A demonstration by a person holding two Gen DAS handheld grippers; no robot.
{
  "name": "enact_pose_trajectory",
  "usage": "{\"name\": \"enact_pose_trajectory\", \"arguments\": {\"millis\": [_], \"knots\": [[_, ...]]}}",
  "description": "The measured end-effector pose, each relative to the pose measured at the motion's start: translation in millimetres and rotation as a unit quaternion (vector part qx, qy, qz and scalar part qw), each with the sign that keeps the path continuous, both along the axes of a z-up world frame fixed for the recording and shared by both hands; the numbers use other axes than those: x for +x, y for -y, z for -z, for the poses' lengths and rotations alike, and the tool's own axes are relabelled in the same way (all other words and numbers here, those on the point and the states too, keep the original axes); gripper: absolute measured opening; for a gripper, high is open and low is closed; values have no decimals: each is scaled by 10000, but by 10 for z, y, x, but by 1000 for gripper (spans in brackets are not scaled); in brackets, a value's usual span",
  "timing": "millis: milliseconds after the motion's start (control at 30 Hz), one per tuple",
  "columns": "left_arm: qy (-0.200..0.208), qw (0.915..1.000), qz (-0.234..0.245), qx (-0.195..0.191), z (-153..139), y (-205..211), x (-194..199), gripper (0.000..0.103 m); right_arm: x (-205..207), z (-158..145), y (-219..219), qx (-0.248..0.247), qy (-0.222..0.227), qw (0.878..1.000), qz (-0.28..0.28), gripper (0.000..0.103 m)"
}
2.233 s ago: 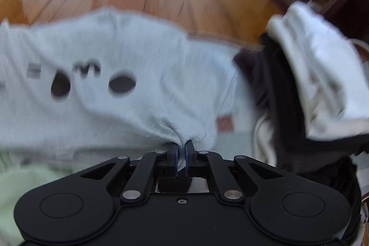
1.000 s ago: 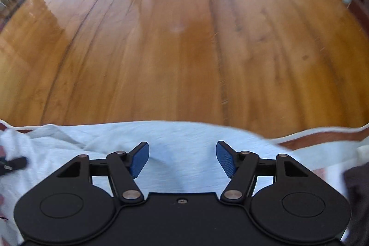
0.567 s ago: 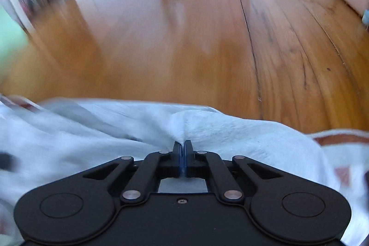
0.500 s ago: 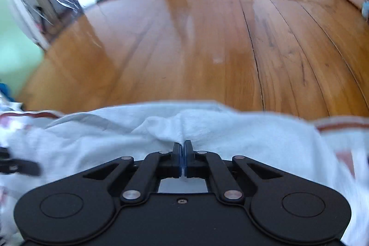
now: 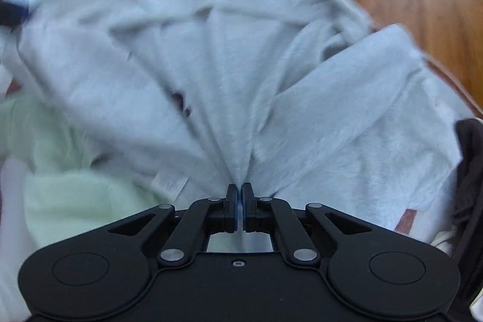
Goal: Fold clothes
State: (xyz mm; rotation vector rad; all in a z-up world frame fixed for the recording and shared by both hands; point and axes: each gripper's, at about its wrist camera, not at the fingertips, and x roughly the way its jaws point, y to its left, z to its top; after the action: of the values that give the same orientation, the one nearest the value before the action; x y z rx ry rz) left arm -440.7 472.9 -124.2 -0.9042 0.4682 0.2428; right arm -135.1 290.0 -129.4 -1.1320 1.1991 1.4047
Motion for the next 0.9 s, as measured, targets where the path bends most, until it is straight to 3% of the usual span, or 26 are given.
{"name": "enact_pose_trajectory", "arguments": {"millis": [67, 167, 233, 267, 300, 367, 400, 467, 600, 667, 700, 767, 833, 900], "knots": [[-4, 9997, -207, -133, 40, -75, -34, 51, -64, 124, 75, -402, -368, 9982, -233, 8], [-114, 9985, -449, -296, 112, -166, -47, 54, -190, 132, 182, -354, -15, 9975, -618, 9], [-771, 9965, -246, -210, 244, -100, 161, 54, -167, -48, 154, -21, -106, 9984, -548, 10], [-1062, 9941, -170, -170, 306, -68, 260, 54, -125, -166, 104, 196, -201, 9987, -433, 14], [-1231, 9923, -137, -102, 335, -36, 328, 54, -78, -289, 36, 442, -251, 9982, -310, 26], [-1340, 9908, -79, 168, 319, 26, 379, 55, 23, -501, -159, 957, -201, 9952, -37, 60], [-1313, 9909, -30, 303, 291, 40, 397, 57, 81, -583, -324, 1197, -76, 9926, 174, 65], [-1276, 9904, 37, 535, 247, 60, 427, 74, 242, -707, -576, 1446, 147, 9865, 751, 69], [-1458, 9880, -107, 501, 292, 24, 402, 75, 648, -631, -1019, 1464, 586, 9744, 1600, 71], [-1392, 9899, -164, 228, 363, -7, 375, 68, 748, -457, -1183, 1403, 1185, 9657, 1837, 71], [-1174, 9929, -160, -43, 387, -17, 352, 63, 754, -348, -1213, 1372, 1548, 9587, 1952, 71], [-684, 9965, 5, -476, 401, -3, 365, 35, 757, -141, -1250, 1361, 2025, 9464, 2116, 70], [-295, 9962, 149, -805, 410, 16, 386, 26, 728, -61, -1161, 1653, 1637, 9479, 2177, 69], [-459, 9970, 172, -606, 393, 54, 445, 18, 692, -30, -1090, 1899, 1275, 9488, 2179, 65]]}}
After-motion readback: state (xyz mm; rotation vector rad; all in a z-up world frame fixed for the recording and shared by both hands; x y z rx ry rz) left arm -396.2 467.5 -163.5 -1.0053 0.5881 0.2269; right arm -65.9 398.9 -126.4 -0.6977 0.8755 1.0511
